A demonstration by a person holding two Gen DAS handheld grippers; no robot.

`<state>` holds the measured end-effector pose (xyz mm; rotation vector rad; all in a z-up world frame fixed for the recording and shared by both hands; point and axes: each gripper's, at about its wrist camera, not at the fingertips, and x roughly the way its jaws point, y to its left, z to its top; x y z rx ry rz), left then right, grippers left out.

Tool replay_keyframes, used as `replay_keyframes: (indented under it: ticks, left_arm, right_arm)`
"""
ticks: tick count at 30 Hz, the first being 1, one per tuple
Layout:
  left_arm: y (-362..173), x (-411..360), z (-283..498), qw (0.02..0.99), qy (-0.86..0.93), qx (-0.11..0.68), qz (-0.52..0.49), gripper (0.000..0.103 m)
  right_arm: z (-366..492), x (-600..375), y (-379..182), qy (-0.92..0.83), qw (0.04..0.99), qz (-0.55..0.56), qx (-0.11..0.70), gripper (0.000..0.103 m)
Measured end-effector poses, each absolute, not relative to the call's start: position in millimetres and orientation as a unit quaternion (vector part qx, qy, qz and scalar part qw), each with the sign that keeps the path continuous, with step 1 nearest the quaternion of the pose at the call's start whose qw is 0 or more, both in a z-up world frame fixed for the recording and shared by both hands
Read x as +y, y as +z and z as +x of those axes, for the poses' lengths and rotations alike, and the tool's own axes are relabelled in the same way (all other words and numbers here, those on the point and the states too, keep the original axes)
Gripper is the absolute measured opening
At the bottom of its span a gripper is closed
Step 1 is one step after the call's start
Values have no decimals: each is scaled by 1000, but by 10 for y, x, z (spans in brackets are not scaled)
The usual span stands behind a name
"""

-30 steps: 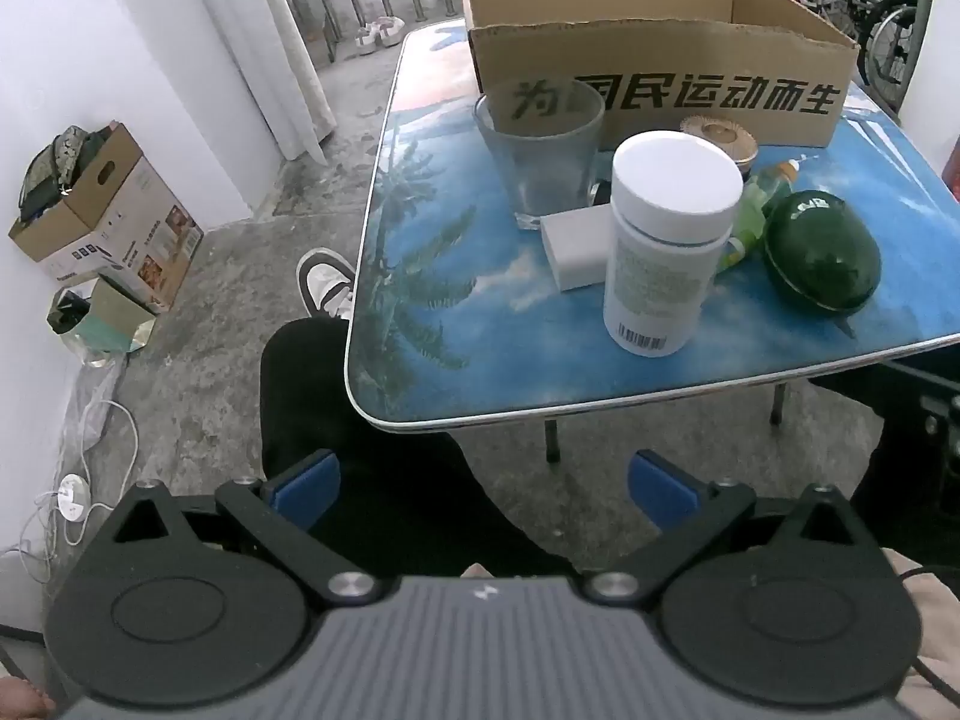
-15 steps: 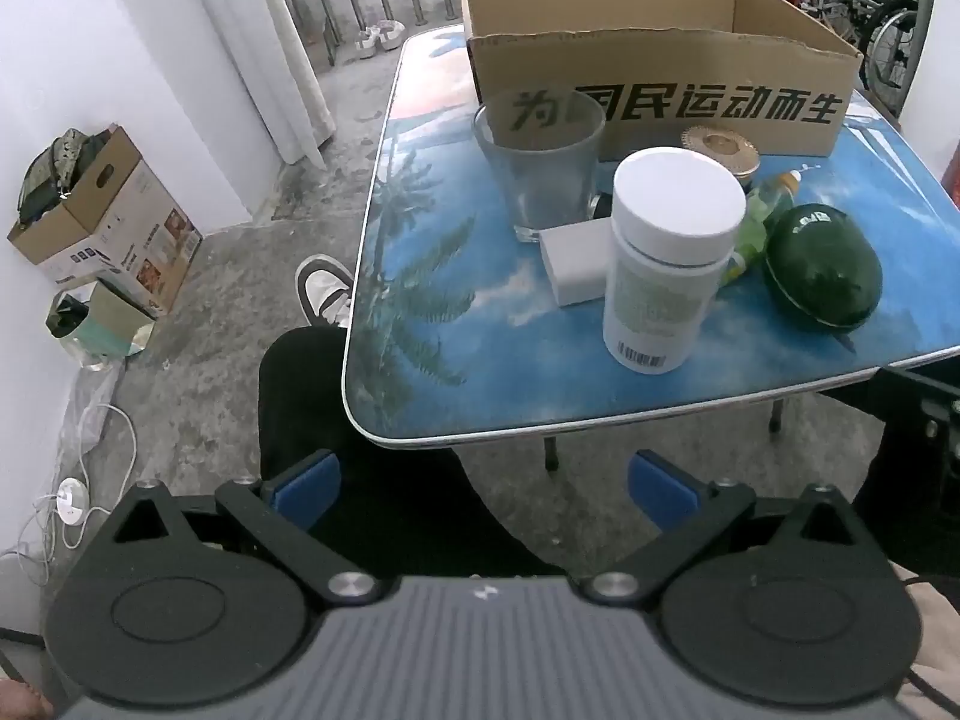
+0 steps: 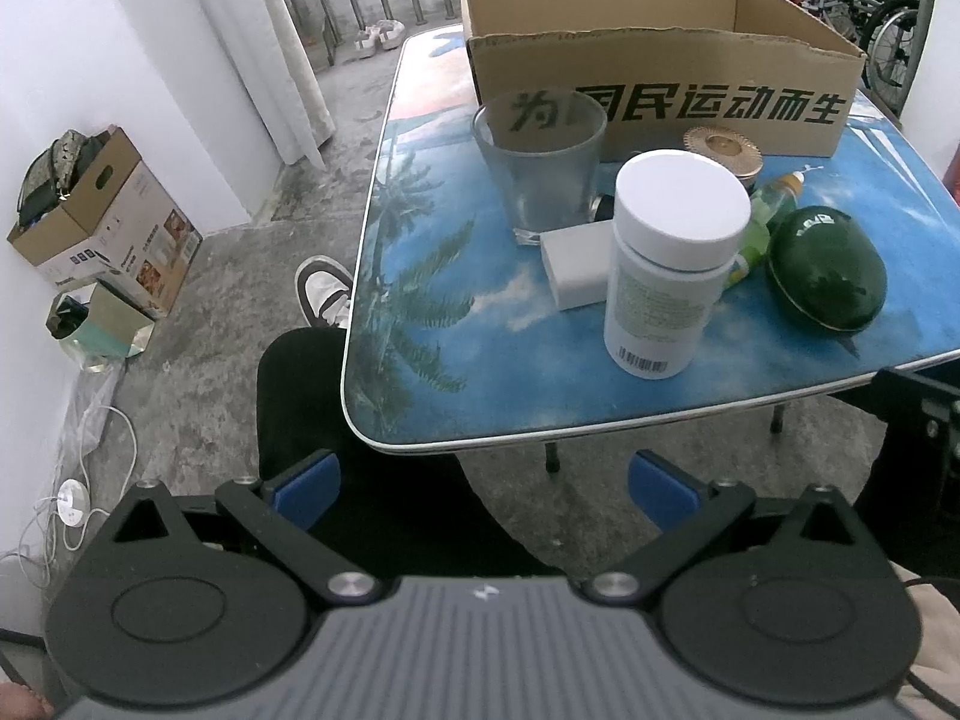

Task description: Organize rigid objects

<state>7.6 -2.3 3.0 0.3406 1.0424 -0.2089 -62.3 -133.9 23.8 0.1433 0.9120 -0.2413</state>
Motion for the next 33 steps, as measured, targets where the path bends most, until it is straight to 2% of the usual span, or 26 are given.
replay_keyframes:
  ticks: [33]
  left_arm:
    - [32,-25,75,850,-98,491,162,103]
  right_arm:
    - [-612,-1346,206,-113,887,73,441,102]
